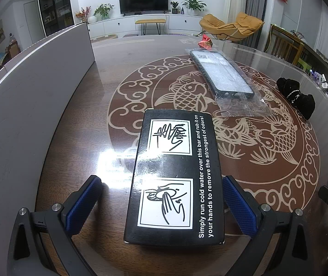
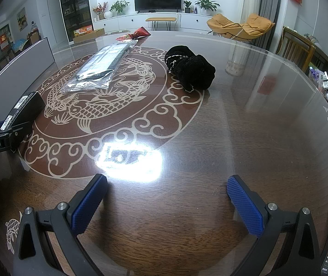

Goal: Organize objects
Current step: 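Hold the box with left tool while right tool grasps the black knit hat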

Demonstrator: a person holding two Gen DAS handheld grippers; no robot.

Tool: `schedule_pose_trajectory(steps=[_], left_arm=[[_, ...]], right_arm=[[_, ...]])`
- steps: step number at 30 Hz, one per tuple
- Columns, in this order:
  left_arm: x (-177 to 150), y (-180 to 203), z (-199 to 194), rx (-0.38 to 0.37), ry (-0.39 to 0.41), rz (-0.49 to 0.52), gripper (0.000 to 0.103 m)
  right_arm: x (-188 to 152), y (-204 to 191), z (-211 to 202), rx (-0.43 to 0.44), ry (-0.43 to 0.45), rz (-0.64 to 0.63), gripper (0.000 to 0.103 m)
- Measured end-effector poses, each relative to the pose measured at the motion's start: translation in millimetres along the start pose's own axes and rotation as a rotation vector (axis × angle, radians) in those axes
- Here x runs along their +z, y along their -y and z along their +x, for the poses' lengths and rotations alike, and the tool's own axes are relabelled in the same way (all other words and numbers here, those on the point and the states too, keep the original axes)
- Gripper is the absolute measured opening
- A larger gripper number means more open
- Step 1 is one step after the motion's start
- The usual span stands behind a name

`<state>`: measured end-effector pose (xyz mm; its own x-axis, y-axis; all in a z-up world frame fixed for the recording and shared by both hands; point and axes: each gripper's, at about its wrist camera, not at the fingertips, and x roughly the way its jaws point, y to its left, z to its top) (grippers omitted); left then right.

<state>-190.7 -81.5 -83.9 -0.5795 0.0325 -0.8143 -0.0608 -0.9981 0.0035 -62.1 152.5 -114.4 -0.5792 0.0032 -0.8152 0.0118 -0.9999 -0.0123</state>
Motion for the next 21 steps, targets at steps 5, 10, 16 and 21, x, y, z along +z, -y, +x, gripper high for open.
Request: schedule_pose_trajectory(steps=[5,10,16,21], left_arm=[[0.2,0.2,0.2,0.000,0.000,0.000,0.103],[0.3,0.1,0.0,0.000,0.000,0.000,0.103],[0.1,-0.1,-0.1,0.000,0.000,0.000,0.103],[0.4,0.2,0.2,0.000,0.000,0.000,0.103]], right_arm=[[0.2,0.8,-0.1,0.000,0.000,0.000,0.103],[0.1,0.7,-0.1,0.000,0.000,0.000,0.103],[1.7,1.9,-0.2,0.013,-0.019,-0.008,0.103],[34.4,18.2,-15.6,-0.013,0.088,-0.023,0.103]])
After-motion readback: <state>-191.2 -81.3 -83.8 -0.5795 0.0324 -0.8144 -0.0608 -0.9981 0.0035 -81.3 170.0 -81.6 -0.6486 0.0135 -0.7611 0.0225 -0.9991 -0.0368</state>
